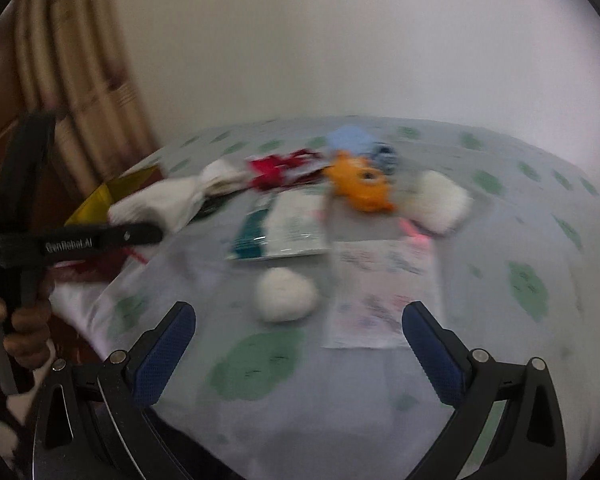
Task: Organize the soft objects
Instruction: 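Grasp the white knit glove with the left tool while the right tool grasps the white cotton ball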
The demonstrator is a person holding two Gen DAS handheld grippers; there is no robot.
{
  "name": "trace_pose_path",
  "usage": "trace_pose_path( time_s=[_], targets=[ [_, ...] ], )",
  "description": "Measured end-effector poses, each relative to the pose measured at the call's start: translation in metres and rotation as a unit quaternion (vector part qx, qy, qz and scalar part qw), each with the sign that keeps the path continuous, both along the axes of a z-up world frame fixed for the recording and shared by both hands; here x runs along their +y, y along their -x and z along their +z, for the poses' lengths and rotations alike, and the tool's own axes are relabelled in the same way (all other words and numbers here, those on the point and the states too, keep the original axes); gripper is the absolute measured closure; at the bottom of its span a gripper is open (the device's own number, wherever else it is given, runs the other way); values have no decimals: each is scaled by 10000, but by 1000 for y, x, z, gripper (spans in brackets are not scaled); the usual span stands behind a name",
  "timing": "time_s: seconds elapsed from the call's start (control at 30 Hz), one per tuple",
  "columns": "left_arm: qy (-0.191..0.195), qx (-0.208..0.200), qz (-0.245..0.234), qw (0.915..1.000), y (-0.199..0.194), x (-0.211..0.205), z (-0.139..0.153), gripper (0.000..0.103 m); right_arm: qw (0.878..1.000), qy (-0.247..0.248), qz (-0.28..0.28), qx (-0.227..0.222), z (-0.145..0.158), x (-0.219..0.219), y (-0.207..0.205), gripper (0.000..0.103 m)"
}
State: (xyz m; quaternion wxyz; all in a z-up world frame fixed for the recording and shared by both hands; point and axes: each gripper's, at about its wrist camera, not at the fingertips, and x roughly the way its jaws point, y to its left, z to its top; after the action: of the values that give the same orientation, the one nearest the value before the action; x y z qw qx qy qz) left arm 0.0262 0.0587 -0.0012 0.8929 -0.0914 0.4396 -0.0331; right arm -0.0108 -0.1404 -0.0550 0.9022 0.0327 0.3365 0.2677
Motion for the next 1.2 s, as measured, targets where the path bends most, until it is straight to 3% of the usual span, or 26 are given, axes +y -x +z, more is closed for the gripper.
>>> trace_pose_path(
  time_s=[0.07, 0.13, 0.5, 0.6, 0.63, 0.77, 1.2],
  targets=[
    [57, -20, 10, 10000, 11, -1, 5, 84, 9993, 162, 343, 30, 0, 14, -6, 29],
    [96, -35, -13, 9999, 18, -2, 9, 84, 9977, 323, 579, 148, -4, 25, -16, 45],
    [83, -262, -113, 9996, 34, -6, 28, 84, 9919, 835, 888, 346, -14, 41, -42, 48],
    [77, -281, -94, 9995, 35, -4, 30, 84, 9890, 1022, 968, 446, -21, 48, -46, 63],
    [76, -291, -81, 9995, 36, -3, 31, 84, 9884, 1081, 943, 501, -23, 50, -48, 77],
    [28, -298, -17, 9996, 38, -1, 34, 84, 9918, 870, 849, 396, -16, 44, -43, 81],
    [-205, -464, 416, 9978, 47, 19, 53, 84, 9962, 98, 831, 236, 21, 40, -11, 82]
  ],
)
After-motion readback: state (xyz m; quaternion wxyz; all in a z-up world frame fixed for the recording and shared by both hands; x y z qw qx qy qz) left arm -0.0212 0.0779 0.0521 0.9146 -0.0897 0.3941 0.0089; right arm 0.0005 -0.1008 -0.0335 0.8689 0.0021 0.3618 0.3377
